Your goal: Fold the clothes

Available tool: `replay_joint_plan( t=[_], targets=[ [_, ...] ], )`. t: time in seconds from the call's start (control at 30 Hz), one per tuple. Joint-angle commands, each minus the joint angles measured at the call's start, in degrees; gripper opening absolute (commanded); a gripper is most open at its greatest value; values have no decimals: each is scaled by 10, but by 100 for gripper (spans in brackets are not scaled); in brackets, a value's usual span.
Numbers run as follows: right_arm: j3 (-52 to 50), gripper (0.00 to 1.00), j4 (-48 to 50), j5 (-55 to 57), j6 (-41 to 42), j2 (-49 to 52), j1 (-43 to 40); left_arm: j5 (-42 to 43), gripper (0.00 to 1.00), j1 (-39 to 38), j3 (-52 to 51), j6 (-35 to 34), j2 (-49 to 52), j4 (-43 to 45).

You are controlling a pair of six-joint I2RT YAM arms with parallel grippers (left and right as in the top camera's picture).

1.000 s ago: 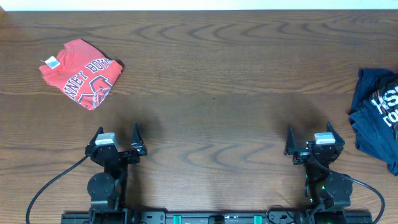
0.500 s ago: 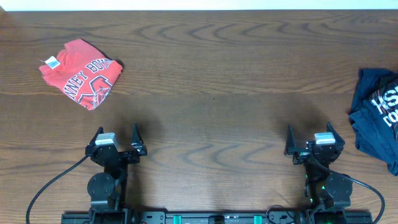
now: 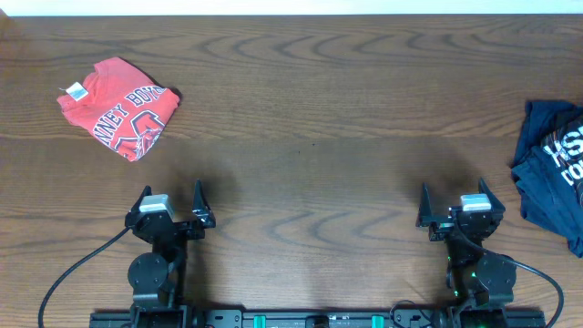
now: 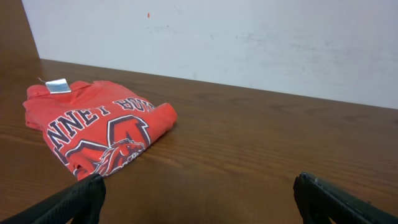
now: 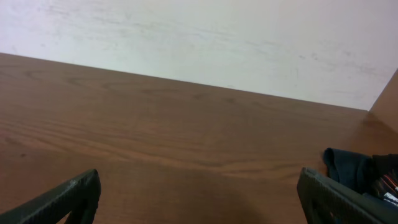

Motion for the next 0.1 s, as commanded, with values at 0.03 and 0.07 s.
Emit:
replay_joint_plan(
  t=[0.03, 0.07],
  targets=[
    [0, 99, -3, -4, -6, -3, -3, -9, 98, 3, -8, 3, -3, -25],
    [0, 99, -3, -4, -6, -3, -3, -9, 98, 3, -8, 3, -3, -25]
  ],
)
